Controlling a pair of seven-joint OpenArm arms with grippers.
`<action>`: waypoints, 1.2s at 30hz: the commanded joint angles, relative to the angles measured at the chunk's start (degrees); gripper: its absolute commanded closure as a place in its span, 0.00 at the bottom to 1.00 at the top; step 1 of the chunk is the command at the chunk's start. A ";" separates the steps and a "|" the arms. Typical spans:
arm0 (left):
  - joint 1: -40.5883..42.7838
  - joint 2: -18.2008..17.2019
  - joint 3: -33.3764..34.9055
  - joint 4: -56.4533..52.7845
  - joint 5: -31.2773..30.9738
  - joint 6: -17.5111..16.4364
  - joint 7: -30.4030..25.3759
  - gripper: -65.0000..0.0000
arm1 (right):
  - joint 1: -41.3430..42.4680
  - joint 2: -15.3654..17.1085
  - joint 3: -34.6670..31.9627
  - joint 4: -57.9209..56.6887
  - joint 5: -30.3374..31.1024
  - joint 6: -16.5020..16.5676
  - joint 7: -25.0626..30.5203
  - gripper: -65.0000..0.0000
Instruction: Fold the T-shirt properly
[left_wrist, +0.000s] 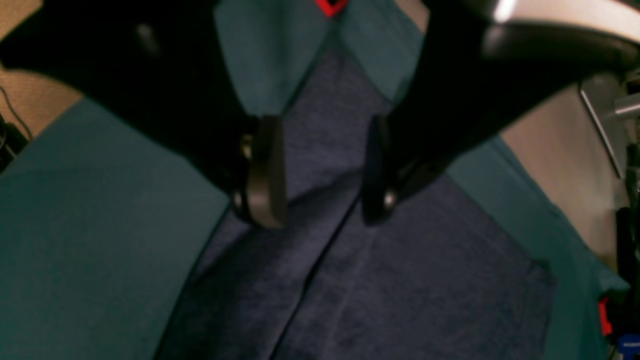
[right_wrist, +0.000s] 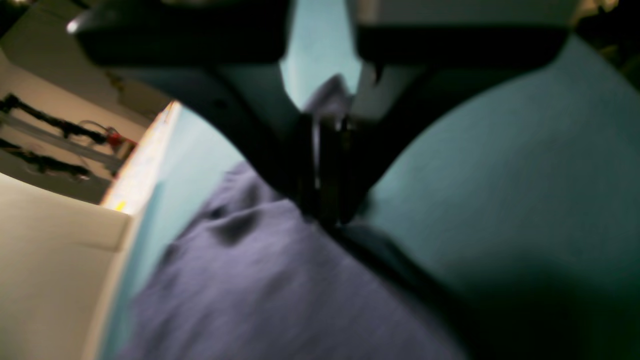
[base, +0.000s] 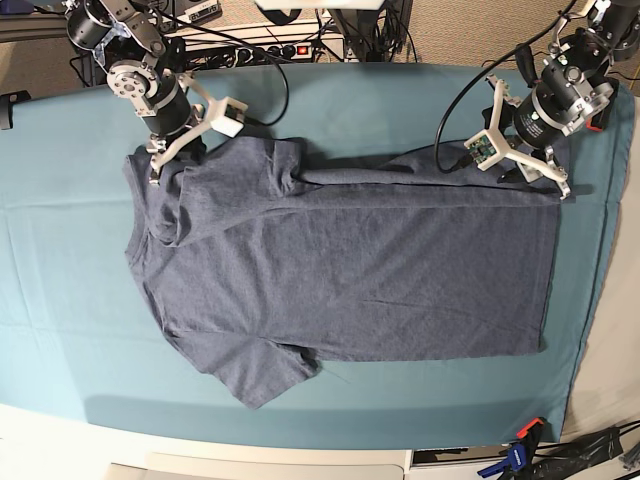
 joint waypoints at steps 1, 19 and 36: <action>-0.17 -0.79 -0.48 0.92 0.35 0.57 -0.70 0.58 | 0.33 0.46 0.33 2.12 -0.63 -1.42 0.17 1.00; -0.44 -0.81 -0.48 0.92 2.47 0.98 -0.61 0.58 | 14.23 -14.73 0.33 2.75 -0.04 -3.17 2.99 1.00; -0.46 -0.81 -0.48 0.92 2.45 0.98 -0.68 0.58 | 27.69 -25.49 0.33 -21.94 1.05 -3.19 6.75 1.00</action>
